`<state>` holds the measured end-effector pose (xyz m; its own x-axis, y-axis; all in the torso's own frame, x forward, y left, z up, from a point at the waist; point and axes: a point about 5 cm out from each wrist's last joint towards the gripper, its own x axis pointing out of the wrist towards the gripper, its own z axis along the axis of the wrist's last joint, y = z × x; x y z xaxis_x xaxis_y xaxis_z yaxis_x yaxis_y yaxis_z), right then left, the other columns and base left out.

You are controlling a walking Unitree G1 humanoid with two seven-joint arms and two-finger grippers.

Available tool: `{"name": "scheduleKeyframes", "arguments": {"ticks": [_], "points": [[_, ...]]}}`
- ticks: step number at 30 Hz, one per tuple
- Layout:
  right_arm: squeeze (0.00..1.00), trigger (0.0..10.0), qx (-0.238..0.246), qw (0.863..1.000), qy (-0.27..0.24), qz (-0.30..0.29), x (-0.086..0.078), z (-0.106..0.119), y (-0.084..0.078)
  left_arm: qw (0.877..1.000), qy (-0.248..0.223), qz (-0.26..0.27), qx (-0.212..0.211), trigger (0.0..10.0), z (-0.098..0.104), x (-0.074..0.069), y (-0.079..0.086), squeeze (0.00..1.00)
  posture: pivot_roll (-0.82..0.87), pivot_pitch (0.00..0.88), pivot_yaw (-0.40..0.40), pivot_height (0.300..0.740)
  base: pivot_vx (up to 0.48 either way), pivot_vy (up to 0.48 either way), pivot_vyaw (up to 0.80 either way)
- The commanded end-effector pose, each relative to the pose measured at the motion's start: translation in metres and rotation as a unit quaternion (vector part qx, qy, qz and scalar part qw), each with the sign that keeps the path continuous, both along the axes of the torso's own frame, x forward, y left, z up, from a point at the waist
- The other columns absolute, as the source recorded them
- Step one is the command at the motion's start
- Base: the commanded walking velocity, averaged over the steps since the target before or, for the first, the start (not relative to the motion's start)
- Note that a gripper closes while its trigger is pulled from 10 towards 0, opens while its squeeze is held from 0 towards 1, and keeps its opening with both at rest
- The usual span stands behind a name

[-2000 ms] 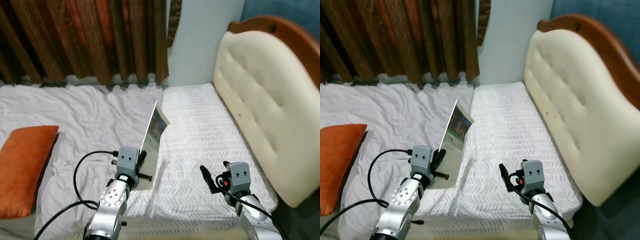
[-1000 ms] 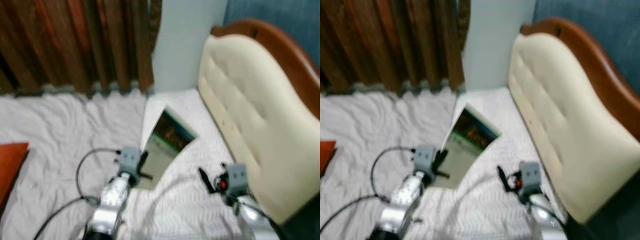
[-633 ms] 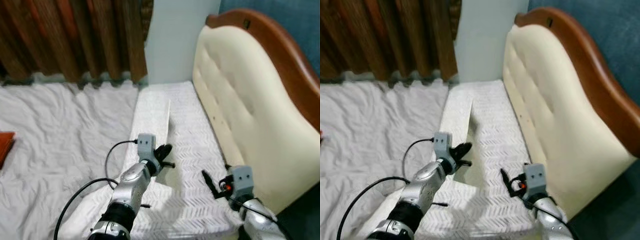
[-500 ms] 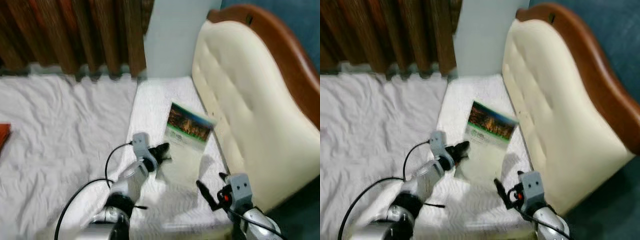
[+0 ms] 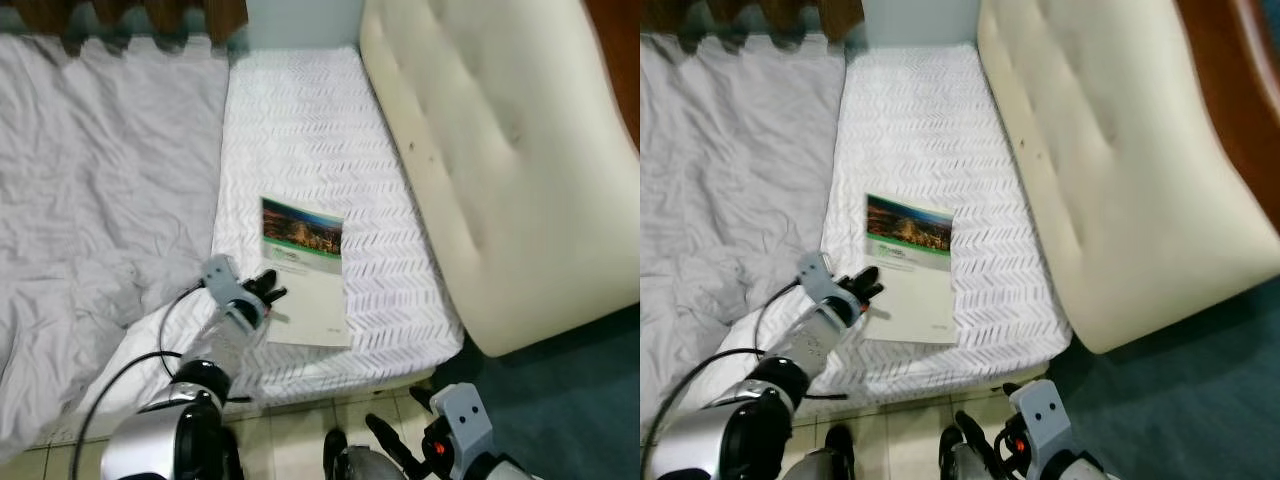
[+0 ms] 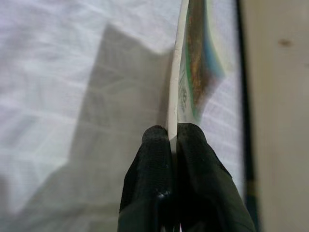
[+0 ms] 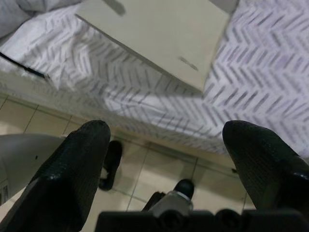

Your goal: Clean up the room

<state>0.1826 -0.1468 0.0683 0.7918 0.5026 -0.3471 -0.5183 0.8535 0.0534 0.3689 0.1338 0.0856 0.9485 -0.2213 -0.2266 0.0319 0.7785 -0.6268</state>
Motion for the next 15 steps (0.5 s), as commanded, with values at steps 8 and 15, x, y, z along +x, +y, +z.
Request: {"name": "scheduleKeyframes", "arguments": {"ticks": [8,15], "points": [[0.00,10.0,0.005,0.999,0.034,-0.006,-0.027,0.001,0.006,0.992,0.003,-0.037,0.119,10.0,0.000,0.002,-0.002,0.00,-0.45,0.513,-0.146,0.740,0.000,0.000,0.00],[0.00,10.0,0.005,0.999,0.042,-0.019,-0.034,0.002,0.009,0.911,-0.011,-0.081,0.403,10.0,-0.012,-0.006,0.000,0.00,-0.45,0.519,-0.128,0.740,0.000,0.000,0.00]]}}
